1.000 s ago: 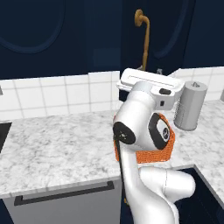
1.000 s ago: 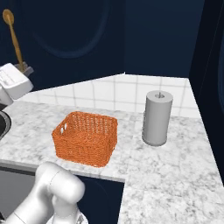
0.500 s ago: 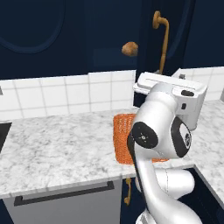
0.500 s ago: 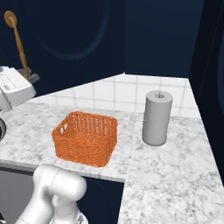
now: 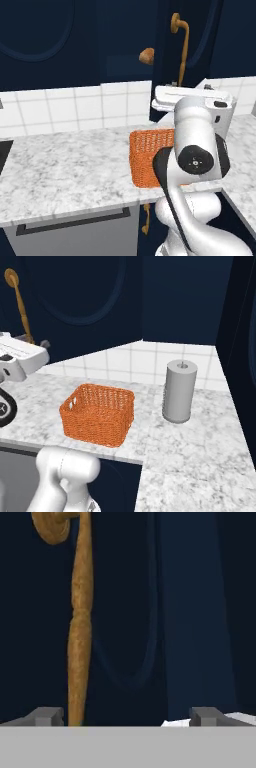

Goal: Open the cabinet, pick up the bread from the cabinet and place it in the basket. Then move the basket to the dining counter.

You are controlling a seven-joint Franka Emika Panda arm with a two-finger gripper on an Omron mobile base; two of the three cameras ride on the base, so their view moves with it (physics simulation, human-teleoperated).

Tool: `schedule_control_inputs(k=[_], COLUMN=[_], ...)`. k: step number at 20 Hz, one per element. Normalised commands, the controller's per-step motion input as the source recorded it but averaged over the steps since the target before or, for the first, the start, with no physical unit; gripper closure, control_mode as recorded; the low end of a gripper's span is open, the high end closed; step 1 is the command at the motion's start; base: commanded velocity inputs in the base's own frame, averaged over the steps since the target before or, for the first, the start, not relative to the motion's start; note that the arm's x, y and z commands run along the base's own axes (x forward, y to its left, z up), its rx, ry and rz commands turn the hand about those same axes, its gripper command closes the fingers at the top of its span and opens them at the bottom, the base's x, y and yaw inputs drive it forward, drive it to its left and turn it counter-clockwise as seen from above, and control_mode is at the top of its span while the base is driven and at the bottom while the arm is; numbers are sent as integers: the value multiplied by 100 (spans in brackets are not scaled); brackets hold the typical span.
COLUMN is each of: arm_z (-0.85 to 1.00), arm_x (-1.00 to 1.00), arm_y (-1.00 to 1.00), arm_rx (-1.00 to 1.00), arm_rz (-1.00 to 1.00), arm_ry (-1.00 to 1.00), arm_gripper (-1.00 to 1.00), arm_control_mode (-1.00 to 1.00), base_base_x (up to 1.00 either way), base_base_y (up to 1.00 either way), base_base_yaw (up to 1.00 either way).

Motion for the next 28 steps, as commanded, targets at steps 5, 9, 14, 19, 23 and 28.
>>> schedule_control_inputs(k=[5,9,14,19,23,28], arm_z=[7,14,0,0,-19,-24], arm_x=[-100,-92,40,88,62,44], arm_y=[100,97,93,24,-39,-46], arm_rx=[-8,-4,-7,0,1,3], arm_rz=[40,-3,-41,-53,-61,-61], arm_ry=[0,0,0,0,-4,-6], arm_gripper=[-100,-100,-100,-100,-100,-100], arm_control_mode=[-100,-100,-100,-100,-100,-100], base_base_x=[0,0,0,0,0,0], base_base_y=[0,0,0,0,0,0], base_base_yaw=[0,0,0,0,0,0])
